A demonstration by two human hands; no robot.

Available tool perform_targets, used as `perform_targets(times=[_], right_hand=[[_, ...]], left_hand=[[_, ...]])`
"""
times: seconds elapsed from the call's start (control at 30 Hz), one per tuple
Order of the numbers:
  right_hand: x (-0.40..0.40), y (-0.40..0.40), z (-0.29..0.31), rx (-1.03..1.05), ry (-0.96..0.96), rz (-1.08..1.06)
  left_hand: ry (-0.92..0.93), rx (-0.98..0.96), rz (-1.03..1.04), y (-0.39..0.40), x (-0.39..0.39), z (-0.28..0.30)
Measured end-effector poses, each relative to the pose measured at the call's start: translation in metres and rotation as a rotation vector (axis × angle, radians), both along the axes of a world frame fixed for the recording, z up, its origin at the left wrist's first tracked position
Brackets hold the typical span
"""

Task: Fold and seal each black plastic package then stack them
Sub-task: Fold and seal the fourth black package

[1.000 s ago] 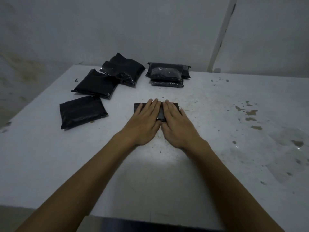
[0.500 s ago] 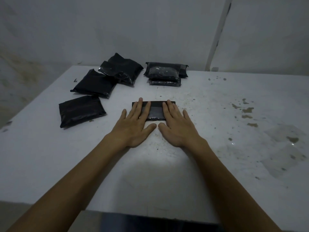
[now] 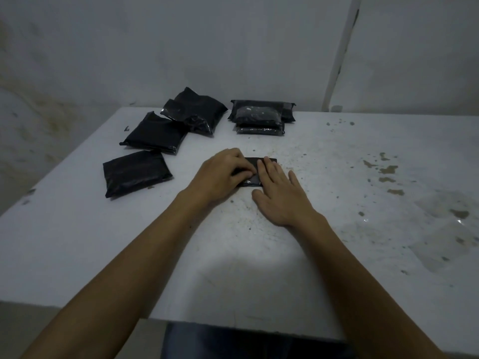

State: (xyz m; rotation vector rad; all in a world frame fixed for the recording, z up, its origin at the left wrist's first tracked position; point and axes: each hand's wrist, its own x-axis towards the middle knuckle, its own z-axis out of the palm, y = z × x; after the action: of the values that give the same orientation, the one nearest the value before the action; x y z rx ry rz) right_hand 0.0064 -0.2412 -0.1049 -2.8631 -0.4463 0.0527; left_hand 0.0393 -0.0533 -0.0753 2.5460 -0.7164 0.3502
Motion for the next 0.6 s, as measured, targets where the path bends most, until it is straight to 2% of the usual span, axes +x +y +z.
perform_targets(times=[0.1,0.37,0.6], right_hand=[[0.002,0.0,-0.001,0.0,0.005,-0.004],[0.004,-0.004,0.001,0.018,0.031,0.007],[0.001,-0.002,0.001,0.096,-0.046,-0.02]], left_hand=[[0.043,-0.104,-0.012,0.015,0.005,-0.009],[0.118,-0.111,0.028,0.051,0.008,-0.014],[0.174,-0.214,0.055,0.06,0.007,-0.022]])
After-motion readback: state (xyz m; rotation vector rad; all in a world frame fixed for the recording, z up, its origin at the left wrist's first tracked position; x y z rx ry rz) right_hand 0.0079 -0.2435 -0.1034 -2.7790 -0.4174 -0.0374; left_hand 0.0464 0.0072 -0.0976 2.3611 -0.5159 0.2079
